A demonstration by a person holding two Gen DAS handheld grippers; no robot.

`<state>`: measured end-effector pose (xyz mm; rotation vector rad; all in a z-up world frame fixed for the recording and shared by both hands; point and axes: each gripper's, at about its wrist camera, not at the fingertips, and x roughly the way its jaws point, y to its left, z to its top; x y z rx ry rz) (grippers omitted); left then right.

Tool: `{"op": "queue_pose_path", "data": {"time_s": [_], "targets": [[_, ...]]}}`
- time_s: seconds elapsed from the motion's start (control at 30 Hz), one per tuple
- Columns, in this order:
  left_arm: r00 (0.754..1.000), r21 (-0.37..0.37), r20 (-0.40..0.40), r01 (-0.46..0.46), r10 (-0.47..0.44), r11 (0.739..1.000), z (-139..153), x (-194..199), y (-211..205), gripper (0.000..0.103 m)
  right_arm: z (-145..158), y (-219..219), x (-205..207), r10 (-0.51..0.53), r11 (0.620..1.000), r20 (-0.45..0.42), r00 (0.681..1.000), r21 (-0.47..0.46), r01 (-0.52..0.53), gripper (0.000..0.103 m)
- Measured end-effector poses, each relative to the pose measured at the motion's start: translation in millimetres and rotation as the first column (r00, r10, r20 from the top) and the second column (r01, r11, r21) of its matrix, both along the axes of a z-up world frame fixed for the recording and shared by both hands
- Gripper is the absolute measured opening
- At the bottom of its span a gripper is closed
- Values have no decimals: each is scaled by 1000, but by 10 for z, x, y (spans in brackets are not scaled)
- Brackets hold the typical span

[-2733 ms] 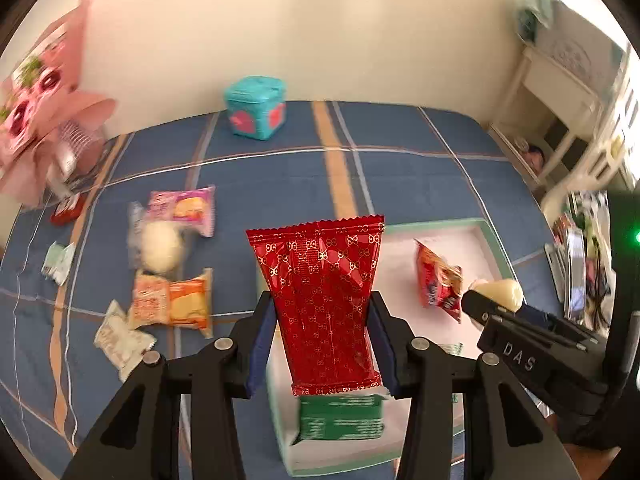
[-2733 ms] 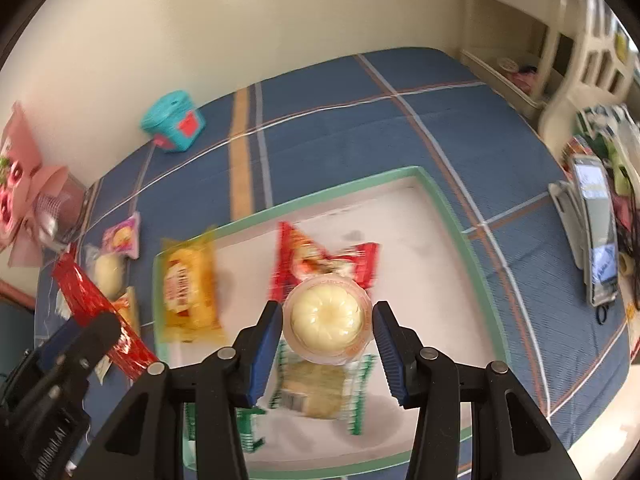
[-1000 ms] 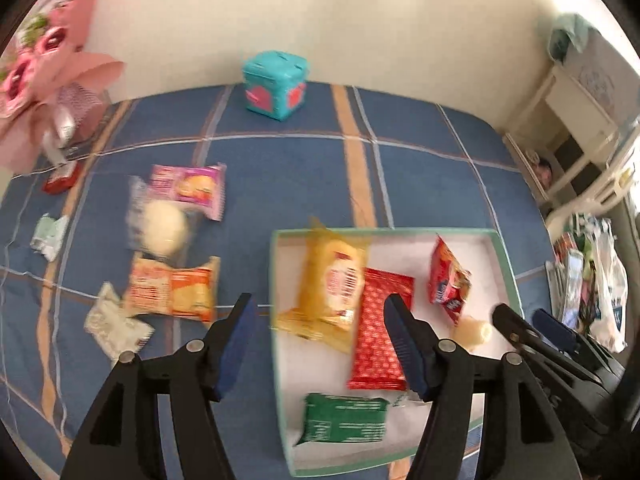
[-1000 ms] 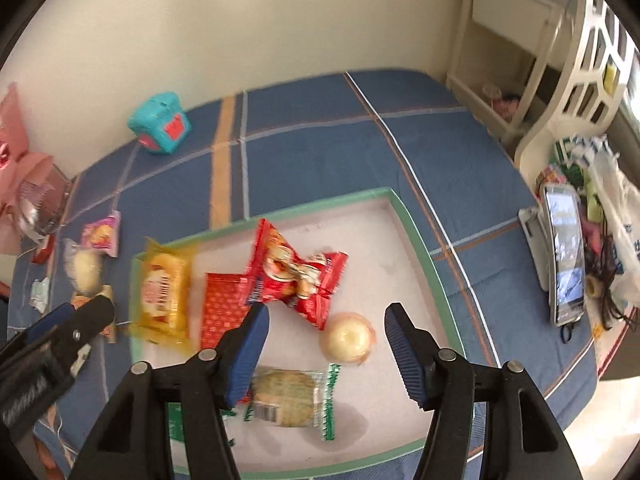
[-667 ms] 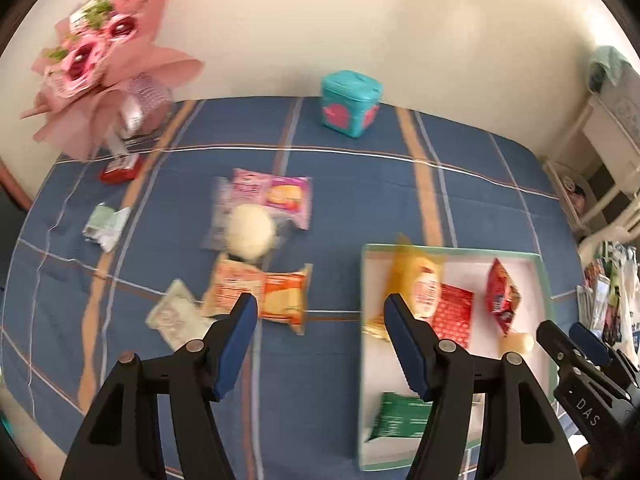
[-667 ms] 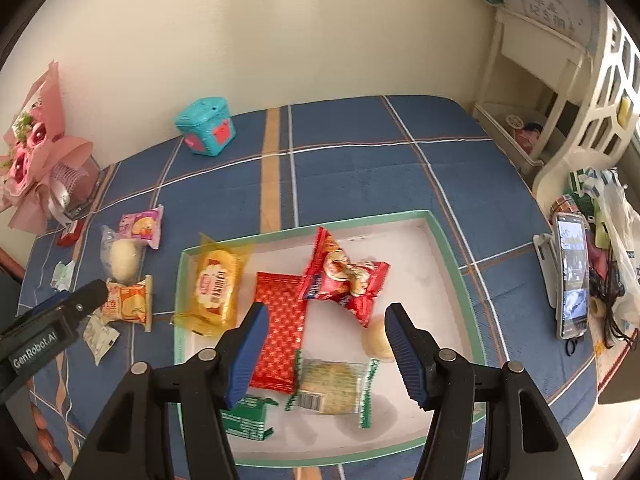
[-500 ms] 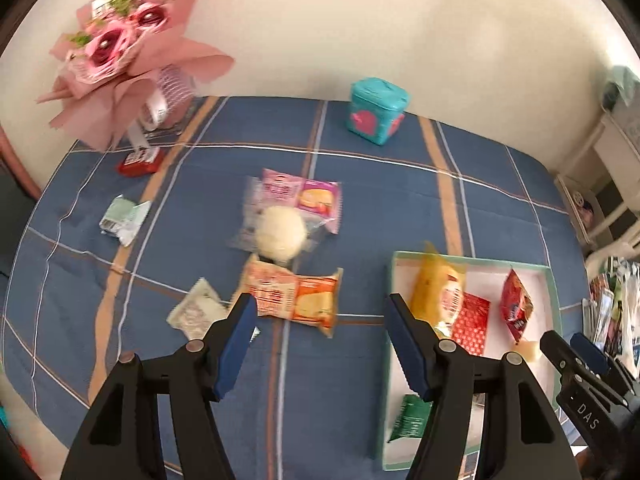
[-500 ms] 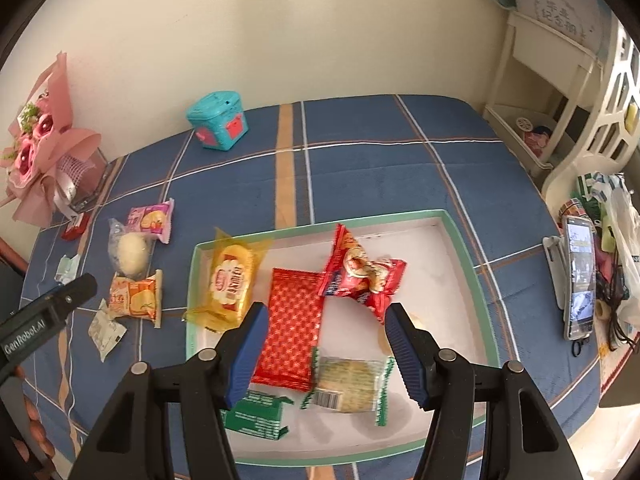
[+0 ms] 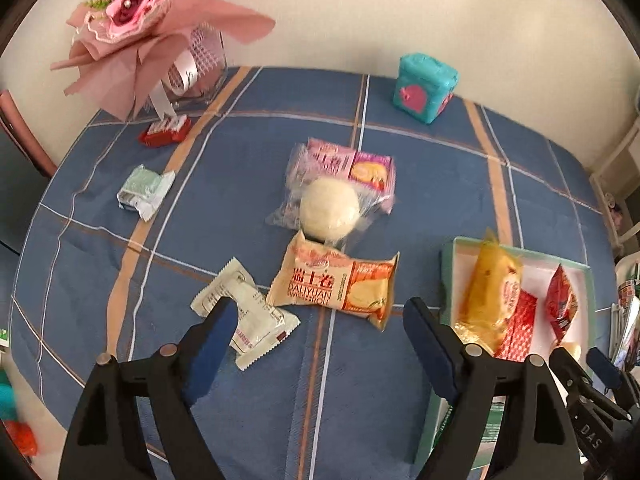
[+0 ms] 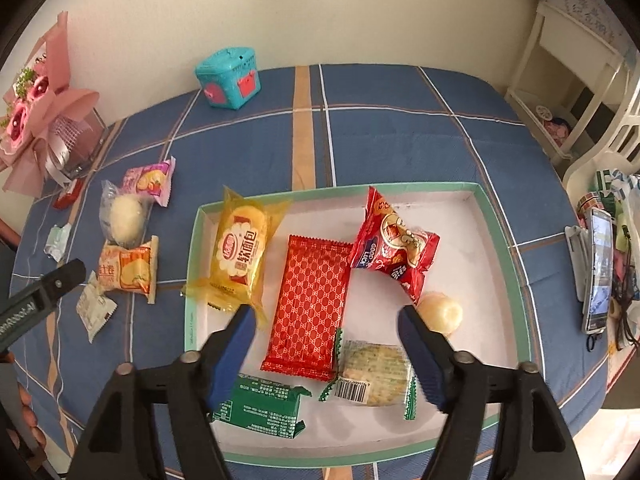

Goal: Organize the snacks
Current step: 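Withdraw both tools from the tray toward the remaining snacks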

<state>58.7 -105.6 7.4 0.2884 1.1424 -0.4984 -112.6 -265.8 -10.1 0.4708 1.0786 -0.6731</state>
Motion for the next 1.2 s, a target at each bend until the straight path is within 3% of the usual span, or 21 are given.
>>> {"op": "queue_pose_path", "data": {"time_s": [0.17,0.27,0.67,1.2], "targets": [[1000,10,10,-28,28,1000,-49,33,35,95,-12,-5,-7,-9,1000,2,1000,7,9,87],[999,15,9,-45,45,999,-67,59,64,95,-12,-4,5,-10,1000,5,1000,5,10,103],[995,4,-10,-103,103,995,-100,153,180,98,-43,92,105,21,1000,8,1000,-4,-21,103],[976,-60,19,-216,218,975,-65,482,636,100,-145,560,635,111,993,66,992,24,-112,103]]}}
